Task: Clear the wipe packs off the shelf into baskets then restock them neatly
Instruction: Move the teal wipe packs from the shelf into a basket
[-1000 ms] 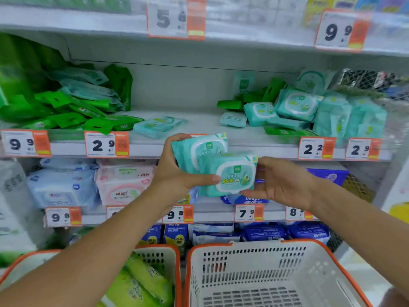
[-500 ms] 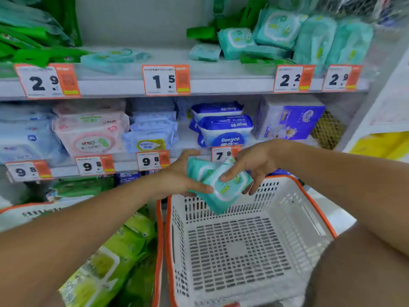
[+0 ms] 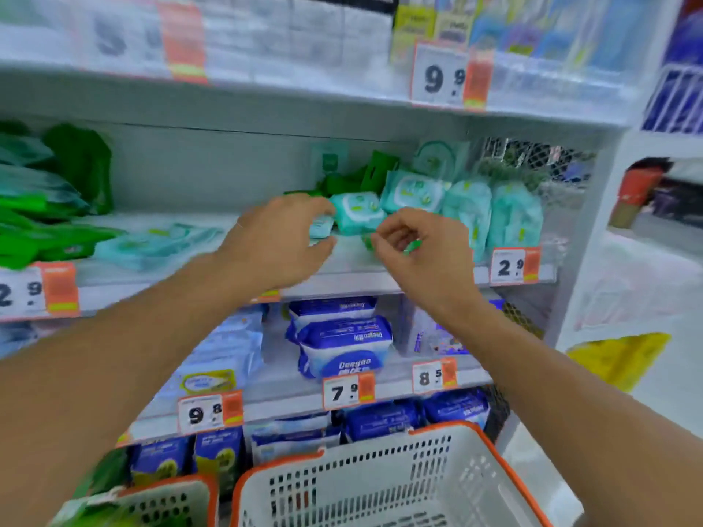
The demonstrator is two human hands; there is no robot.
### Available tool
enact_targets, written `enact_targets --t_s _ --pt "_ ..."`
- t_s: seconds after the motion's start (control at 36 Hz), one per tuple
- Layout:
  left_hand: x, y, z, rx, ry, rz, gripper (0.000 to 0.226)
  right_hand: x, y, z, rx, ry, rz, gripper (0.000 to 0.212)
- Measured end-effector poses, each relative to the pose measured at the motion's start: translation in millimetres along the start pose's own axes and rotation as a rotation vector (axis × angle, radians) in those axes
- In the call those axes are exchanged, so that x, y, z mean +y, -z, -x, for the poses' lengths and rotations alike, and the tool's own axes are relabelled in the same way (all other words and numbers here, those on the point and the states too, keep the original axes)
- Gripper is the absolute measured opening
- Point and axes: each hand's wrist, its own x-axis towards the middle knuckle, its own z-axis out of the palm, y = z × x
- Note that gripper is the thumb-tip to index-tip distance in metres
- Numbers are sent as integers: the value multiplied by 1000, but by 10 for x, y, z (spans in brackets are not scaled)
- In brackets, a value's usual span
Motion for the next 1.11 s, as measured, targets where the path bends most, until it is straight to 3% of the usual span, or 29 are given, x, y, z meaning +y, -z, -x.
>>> enact_targets --t_s 0.06,0.14,0.19,0.28,0.47,0.56,0.64,0.69,0.78,0.86,0.94,0.97,1.03,1.08,1.11 --pt "-69 -28 -243 -352 146 -215 61 190 70 -215 11 -114 191 28" --pt "-112 -176 -380 -725 218 -322 67 482 77 -471 -191 -278 341 66" --pt "-126 -248 -396 -764 215 -365 66 643 8 -595 -321 -305 407 73" --pt "-188 -258 -404 -770 228 -386 66 838 -114 -822 -550 -354 524 62" --pt "-290 -276 -443 -788 273 -297 75 907 -442 -1104 -576 -236 753 27" --pt "-395 -314 -505 -706 402 -142 99 807 -518 -1081 -483 -205 660 17" --pt "-498 -315 -530 -544 571 218 107 587 -383 -1009 -393 -137 484 19" --pt "-543 -288 -523 -397 559 299 99 442 -237 -960 -346 -49 385 16" --pt "-622 -163 -542 -211 508 450 116 262 -116 -962 -352 -33 62 11" --pt "-664 16 -544 -31 329 591 72 38 -215 -976 -523 -278 -612 22" --pt "-753 170 -431 66 325 705 42 -76 -483 -1066 -542 -497 -949 38" --pt "-856 197 -388 154 371 727 38 -95 -582 -1117 -519 -581 -950 41" --pt "-1075 300 -266 361 488 713 36 -103 -820 -1210 -505 -630 -698 41" --pt "-1305 424 -108 530 561 796 26 -93 -1095 -1265 -557 -449 -315 30" --pt "-1412 478 -20 584 596 832 23 -93 -1227 -1289 -585 -335 -145 35"
